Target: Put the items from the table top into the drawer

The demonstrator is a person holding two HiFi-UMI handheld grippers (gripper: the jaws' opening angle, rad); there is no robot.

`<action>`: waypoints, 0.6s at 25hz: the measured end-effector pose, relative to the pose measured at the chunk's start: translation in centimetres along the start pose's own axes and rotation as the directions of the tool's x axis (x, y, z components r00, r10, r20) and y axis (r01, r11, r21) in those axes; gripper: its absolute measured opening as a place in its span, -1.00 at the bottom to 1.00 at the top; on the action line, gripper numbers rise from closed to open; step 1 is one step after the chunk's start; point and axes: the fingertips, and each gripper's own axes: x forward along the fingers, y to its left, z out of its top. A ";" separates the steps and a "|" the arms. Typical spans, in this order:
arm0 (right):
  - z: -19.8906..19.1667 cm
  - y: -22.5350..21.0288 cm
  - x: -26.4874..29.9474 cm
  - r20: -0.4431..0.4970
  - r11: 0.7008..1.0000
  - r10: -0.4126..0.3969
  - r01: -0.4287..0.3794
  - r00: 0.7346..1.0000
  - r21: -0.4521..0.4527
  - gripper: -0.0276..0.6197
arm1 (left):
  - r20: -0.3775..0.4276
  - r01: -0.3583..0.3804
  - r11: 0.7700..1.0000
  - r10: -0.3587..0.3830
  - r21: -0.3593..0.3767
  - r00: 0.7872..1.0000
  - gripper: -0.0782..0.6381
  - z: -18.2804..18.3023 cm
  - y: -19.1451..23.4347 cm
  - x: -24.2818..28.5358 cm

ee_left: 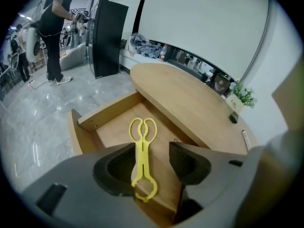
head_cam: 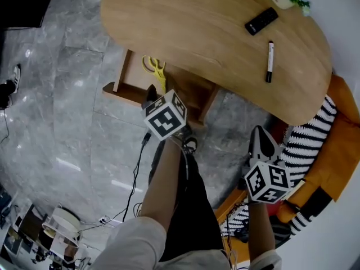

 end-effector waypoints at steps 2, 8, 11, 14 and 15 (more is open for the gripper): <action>0.0 -0.1 0.4 0.002 1.000 -0.001 0.001 1.000 0.017 -0.94 | 0.003 0.005 1.000 -0.005 0.025 1.000 -0.24 0.0 -0.1 -0.2; -0.1 0.8 0.7 0.006 0.999 0.021 -0.021 1.000 0.043 -0.94 | 0.001 -0.013 0.995 0.013 0.100 1.000 -0.24 0.2 0.2 -1.0; 0.2 0.7 0.7 0.013 0.999 0.020 -0.021 1.000 0.051 -0.94 | 0.018 -0.010 0.991 0.007 0.130 1.000 -0.24 1.0 -0.4 -1.5; 0.4 0.0 0.5 0.023 0.997 0.006 -0.007 1.000 0.073 -0.94 | 0.033 0.013 0.982 -0.019 0.189 0.999 -0.24 1.8 -2.0 -2.4; 0.5 -0.3 0.3 0.027 0.996 -0.001 -0.001 1.000 0.084 -0.94 | 0.034 0.028 0.976 -0.037 0.216 0.999 -0.24 2.0 -2.8 -2.6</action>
